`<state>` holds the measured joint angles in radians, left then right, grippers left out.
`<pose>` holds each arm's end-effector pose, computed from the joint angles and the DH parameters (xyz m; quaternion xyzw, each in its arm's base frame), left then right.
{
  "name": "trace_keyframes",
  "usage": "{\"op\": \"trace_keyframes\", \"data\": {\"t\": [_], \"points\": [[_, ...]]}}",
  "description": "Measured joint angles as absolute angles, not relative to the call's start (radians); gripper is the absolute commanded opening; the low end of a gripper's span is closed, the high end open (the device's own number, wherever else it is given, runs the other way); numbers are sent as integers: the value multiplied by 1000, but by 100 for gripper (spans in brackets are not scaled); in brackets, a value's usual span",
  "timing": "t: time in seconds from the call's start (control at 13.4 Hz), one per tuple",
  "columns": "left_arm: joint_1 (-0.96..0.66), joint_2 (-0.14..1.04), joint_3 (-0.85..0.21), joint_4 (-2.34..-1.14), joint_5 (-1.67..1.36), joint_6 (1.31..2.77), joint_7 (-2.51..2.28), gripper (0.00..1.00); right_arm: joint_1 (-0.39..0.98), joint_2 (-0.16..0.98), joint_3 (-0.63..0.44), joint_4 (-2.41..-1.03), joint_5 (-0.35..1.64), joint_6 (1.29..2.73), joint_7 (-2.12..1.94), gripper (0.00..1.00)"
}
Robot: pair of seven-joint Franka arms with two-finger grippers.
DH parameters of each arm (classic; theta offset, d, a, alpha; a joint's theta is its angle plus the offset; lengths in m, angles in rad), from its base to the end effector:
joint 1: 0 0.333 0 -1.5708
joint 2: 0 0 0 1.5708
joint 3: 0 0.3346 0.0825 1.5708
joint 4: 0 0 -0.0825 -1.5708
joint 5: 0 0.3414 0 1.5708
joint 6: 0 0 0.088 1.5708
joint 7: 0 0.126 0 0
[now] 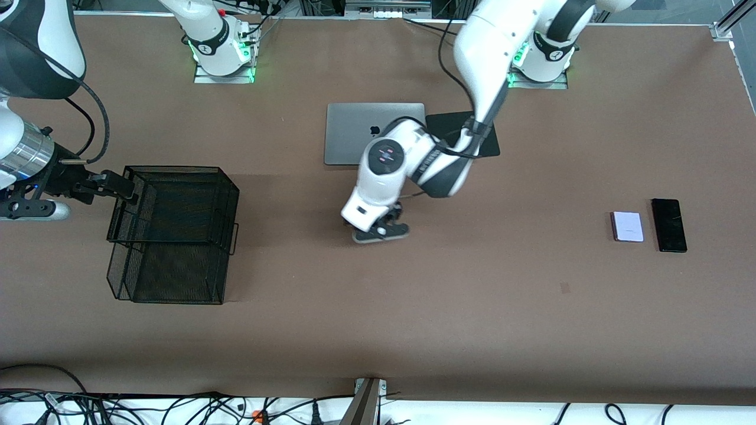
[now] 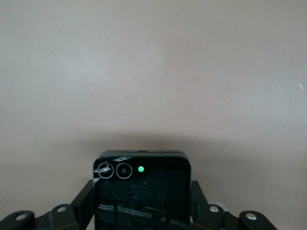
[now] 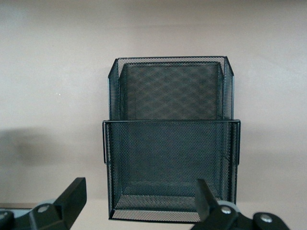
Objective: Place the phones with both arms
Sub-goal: 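Carry the flip phone with the left gripper to the table middle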
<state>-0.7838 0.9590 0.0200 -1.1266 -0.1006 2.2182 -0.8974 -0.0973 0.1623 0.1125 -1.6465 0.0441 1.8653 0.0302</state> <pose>0.5442 -0.5349 0.2483 0.9932 0.0893 0.0195 0.0720 0.5814 0.0086 0.5294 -0.9990 0.0143 -0.0280 0.0310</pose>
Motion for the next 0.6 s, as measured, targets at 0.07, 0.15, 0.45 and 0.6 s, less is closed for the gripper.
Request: {"op": "trace_keyframes", "data": {"t": [0.07, 0.15, 0.45, 0.6], "points": [[-814, 980, 27, -1110, -101, 2218, -901, 0, -97, 162, 112, -1646, 44, 1865, 30, 100], [-843, 1000, 38, -1093, -100, 2220, -901, 0, -97, 162, 112, -1645, 44, 1865, 30, 100], [-925, 1084, 123, -1027, -100, 2250, -910, 0, -97, 163, 112, -1639, 44, 1865, 32, 100], [-922, 1101, 151, -1012, -100, 2284, -915, 0, -98, 165, 110, -1639, 44, 1865, 32, 100]]}}
